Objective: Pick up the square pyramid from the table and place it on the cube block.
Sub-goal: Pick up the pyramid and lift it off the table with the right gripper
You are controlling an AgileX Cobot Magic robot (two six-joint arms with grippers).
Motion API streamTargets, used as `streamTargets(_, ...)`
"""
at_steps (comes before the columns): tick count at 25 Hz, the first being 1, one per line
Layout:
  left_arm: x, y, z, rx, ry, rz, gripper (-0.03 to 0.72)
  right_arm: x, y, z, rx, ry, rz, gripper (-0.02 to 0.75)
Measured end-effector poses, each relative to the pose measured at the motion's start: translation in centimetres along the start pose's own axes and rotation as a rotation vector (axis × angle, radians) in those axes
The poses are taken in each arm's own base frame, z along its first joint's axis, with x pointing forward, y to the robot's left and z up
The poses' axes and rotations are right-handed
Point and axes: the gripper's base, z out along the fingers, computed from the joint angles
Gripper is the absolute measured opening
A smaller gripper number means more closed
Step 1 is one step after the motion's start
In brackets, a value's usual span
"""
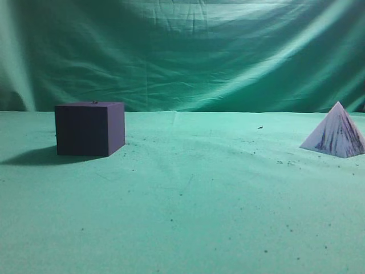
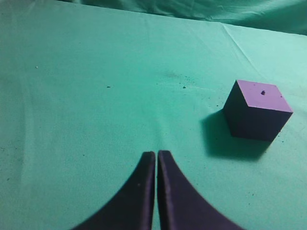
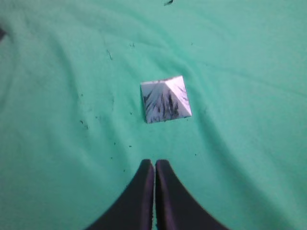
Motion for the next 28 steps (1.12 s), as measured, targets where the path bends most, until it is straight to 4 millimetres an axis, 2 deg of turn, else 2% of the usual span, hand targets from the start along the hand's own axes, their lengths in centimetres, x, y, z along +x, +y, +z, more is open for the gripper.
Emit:
streamTargets(2,0.0,0.0,0.0,0.0,0.0,0.0,0.0,-0.9,0.1,1.8,0.021,0.1,-0.053,0.0)
streamTargets(6,0.0,0.0,0.0,0.0,0.0,0.0,0.0,-2.4,0.2,5.3,0.081,0.228,-0.019,0.0)
streamTargets(9,0.0,0.0,0.0,0.0,0.0,0.0,0.0,-3.5,-0.1,7.9,0.081,0.286,0.03,0.163)
streamTargets(14,0.0,0.0,0.0,0.0,0.0,0.0,0.0,-4.7,-0.4,11.6,0.058,0.355,0.063,0.58)
streamTargets(16,0.0,0.0,0.0,0.0,0.0,0.0,0.0,-5.0,-0.4,12.9,0.047,0.374,0.074,0.65)
streamTargets(21,0.0,0.0,0.0,0.0,0.0,0.0,0.0,-4.8,-0.6,16.2,0.038,0.438,0.081,0.643)
streamTargets(23,0.0,0.0,0.0,0.0,0.0,0.0,0.0,-4.6,-0.7,17.3,0.034,0.458,0.07,0.579)
streamTargets(28,0.0,0.0,0.0,0.0,0.0,0.0,0.0,-4.5,-1.0,19.6,0.029,0.473,0.046,0.583)
